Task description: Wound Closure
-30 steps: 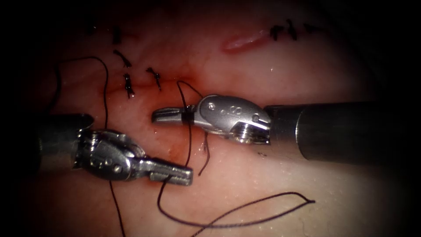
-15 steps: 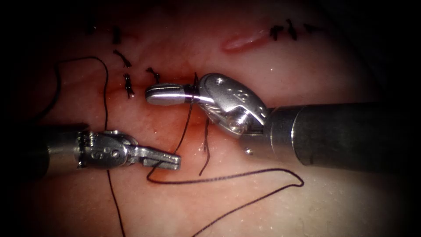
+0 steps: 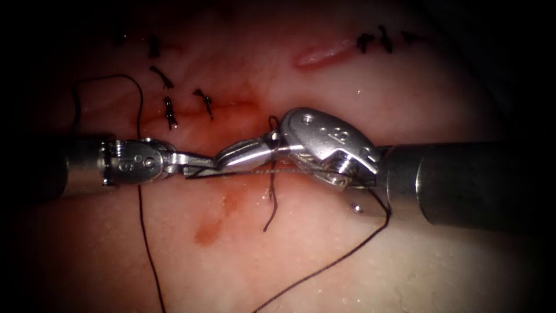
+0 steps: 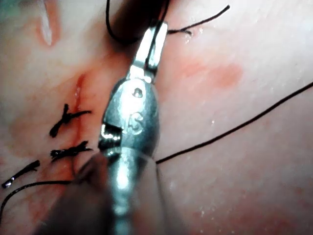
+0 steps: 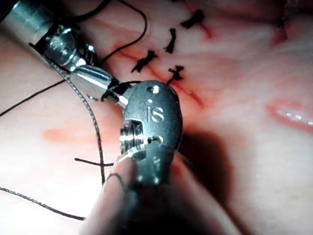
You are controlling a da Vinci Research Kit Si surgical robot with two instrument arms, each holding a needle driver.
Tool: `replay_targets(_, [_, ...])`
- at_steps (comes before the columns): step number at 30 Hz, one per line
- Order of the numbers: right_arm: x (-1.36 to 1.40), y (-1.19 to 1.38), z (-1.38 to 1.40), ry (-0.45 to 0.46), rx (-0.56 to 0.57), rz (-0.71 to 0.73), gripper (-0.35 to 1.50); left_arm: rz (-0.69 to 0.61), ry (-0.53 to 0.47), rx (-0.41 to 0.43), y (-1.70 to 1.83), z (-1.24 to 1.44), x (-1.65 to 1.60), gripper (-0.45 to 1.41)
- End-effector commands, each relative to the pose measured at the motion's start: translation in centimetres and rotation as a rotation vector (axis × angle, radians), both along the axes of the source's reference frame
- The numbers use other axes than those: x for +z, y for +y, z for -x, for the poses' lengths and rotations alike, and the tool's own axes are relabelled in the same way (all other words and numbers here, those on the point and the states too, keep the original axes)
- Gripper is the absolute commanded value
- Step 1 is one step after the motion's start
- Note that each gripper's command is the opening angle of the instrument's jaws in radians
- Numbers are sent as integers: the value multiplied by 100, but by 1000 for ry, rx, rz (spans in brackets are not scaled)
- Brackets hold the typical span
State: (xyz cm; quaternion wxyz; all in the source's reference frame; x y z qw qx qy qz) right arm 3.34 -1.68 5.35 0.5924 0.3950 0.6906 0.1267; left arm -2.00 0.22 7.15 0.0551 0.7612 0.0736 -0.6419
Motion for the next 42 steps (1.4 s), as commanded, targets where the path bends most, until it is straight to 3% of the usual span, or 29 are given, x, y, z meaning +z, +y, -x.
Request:
replay_targets(1, [2,6,-8,-2,-28,21,-35,1,0,-1,3,7,5,-45])
replay_targets(7, [3,5,-9,-5,-134,99,-35,1,-3,1,4,12,5,-45])
replay_targets(12, [4,0,-16,-66,-265,204,57,1,-3,-2,4,17,5,-45])
replay_targets(14, [5,-4,-20,-80,-296,236,84,1,-2,-3,4,18,5,-45])
replay_targets(17, [5,-16,-24,-84,-341,280,104,1,-3,-3,4,18,5,-45])
replay_targets(22, [8,-38,-26,-73,-417,335,114,1,-3,-1,4,16,6,-45])
replay_targets(31, [21,-47,-24,-130,-483,401,109,2,-1,2,4,16,6,-45])
replay_targets(38, [29,-37,-20,-176,-474,464,86,4,3,2,1,17,6,-45])
replay_targets(40, [32,-36,-20,-180,-471,466,56,5,4,2,-1,17,6,-45])
replay_targets(42, [33,-36,-18,-166,-490,461,-35,6,5,1,-2,18,5,-45])
